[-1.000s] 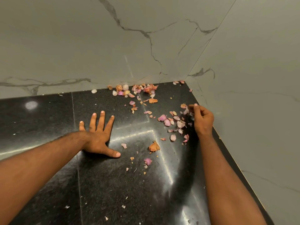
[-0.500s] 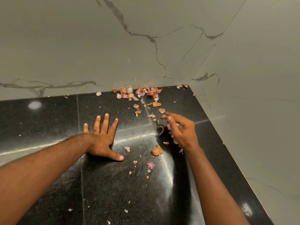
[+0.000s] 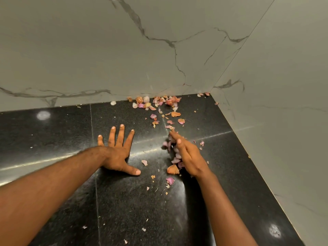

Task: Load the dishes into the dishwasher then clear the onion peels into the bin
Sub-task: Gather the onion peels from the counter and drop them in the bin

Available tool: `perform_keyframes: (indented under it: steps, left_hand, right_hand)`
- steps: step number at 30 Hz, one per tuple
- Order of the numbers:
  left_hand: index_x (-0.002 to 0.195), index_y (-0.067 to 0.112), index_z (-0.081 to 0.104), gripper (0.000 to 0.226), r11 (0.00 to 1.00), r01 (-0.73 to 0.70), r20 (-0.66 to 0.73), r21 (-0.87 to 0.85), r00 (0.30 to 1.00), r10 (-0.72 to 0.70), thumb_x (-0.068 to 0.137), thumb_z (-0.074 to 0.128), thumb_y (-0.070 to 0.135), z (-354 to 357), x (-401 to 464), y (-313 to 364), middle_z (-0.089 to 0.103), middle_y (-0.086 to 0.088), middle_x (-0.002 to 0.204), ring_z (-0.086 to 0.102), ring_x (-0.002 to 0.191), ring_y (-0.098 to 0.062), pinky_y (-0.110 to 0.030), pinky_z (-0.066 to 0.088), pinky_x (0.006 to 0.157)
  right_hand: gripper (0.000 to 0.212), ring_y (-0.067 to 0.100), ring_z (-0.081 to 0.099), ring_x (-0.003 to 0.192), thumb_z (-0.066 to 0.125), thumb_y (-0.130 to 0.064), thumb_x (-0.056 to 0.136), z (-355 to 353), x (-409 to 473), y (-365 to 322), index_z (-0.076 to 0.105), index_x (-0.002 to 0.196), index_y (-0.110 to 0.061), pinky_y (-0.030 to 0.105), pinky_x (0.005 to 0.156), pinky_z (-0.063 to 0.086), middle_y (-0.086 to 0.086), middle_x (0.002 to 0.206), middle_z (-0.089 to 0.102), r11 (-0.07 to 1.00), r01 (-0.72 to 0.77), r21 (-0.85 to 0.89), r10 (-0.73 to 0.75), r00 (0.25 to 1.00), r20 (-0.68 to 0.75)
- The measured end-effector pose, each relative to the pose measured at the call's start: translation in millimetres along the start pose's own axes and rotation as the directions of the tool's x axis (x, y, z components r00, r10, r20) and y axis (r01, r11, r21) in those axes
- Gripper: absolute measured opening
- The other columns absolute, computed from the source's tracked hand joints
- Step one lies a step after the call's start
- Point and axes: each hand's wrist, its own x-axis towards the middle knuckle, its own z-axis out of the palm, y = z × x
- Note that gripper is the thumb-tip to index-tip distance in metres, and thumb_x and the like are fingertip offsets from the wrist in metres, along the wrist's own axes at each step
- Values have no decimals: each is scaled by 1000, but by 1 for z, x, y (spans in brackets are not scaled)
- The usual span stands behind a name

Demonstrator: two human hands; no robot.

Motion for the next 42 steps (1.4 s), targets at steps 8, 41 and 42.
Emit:
perform_keyframes:
  steps: [8,41,42]
  left_hand:
    - [137,31,-55,156,1000,-7,-3,-7,1000,7,55,58,102,2,1,-1,-69,-6,134,-56,131,-39,-76,-20,112]
    - [151,30,-42,140,998,-15,-167,-59,986,5,64,39,103,16,4,2,-59,-9,148,-46,143,-41,-74,-16,115]
    - [153,30,-39,134,997,-20,-218,-72,976,4,68,35,102,23,5,4,-56,-9,151,-44,144,-40,-74,-17,116]
  right_hand:
    - [81,23,5,160,9,-68,105,-31,12,44,18,165,-15,51,130,10,10,174,7,784,-426,-452,283,893,-351]
    - [50,16,40,149,32,-44,109,26,-20,17,57,147,-23,46,124,33,-1,158,50,908,-366,-202,230,841,-489]
    - [51,16,40,149,31,-45,109,27,-23,17,57,147,-24,46,124,33,-1,158,50,906,-369,-207,231,842,-488]
